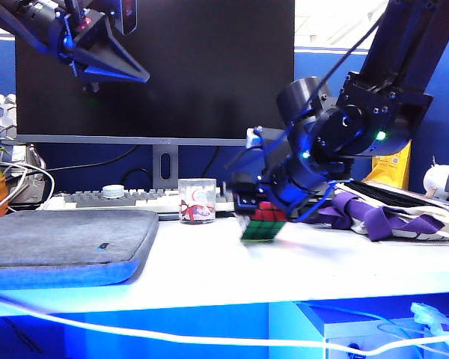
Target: Rotate the Rubik's Cube so that its red face is facing towards you.
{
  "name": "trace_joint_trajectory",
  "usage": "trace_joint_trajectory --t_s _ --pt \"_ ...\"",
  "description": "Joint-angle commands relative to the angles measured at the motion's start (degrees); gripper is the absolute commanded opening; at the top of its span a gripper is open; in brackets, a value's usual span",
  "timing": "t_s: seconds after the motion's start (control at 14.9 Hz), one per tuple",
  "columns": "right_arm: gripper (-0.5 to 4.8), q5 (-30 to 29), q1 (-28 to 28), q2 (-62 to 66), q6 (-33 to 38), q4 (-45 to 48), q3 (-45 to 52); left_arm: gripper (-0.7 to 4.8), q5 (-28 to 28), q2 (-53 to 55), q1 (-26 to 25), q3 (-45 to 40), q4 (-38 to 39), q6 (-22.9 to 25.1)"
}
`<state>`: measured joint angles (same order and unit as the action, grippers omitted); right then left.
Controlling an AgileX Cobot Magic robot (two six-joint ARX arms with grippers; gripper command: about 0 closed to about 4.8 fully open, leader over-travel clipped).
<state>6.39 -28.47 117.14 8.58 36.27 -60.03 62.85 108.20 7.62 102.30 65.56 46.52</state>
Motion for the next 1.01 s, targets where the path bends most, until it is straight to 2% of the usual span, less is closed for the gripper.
trace_joint_trajectory --t_s 0.07,0.13,0.2,0.27,0.34,0.4,0.74,0.8,1.01 --pt "0.24 -0.50 -0.22 0.48 2.38 1.66 -0.20 -0.05 2.62 -0.26 0.07 0.13 -0.59 0.46" --pt "0.32 -0.50 -0.24 0.94 2.95 1.53 -0.20 -0.05 2.95 -0.26 0.09 0.13 -0.87 0.44" --pt "0.67 -0.50 -0.20 1.22 4.68 0.94 -0.17 -0.05 2.95 -0.24 0.07 0.13 -0.90 0.44" --pt "1.66 -0.50 -0.17 1.27 4.96 0.35 -0.17 -0.05 2.95 -0.24 0.07 0.13 -0.85 0.42" --pt "3.76 -0.48 -0.17 1.27 4.94 0.04 -0.17 -0.05 2.95 -0.22 0.09 0.13 -0.87 0.42" --pt "4.79 -0.31 -0.17 1.27 4.94 -0.33 -0.17 -0.05 2.97 -0.13 0.09 0.13 -0.87 0.42" --pt "4.79 -4.96 0.76 -0.15 4.72 0.04 -0.22 -0.05 2.93 -0.13 0.07 0.13 0.15 0.46" --pt "4.79 -5.68 1.07 -1.73 4.68 -1.86 -0.22 -0.05 2.69 -0.13 0.07 0.13 0.13 0.50" --pt "4.79 -6.19 1.49 -11.85 -1.75 -14.45 -0.22 -0.05 -0.98 -0.28 -0.04 0.13 0.26 1.05"
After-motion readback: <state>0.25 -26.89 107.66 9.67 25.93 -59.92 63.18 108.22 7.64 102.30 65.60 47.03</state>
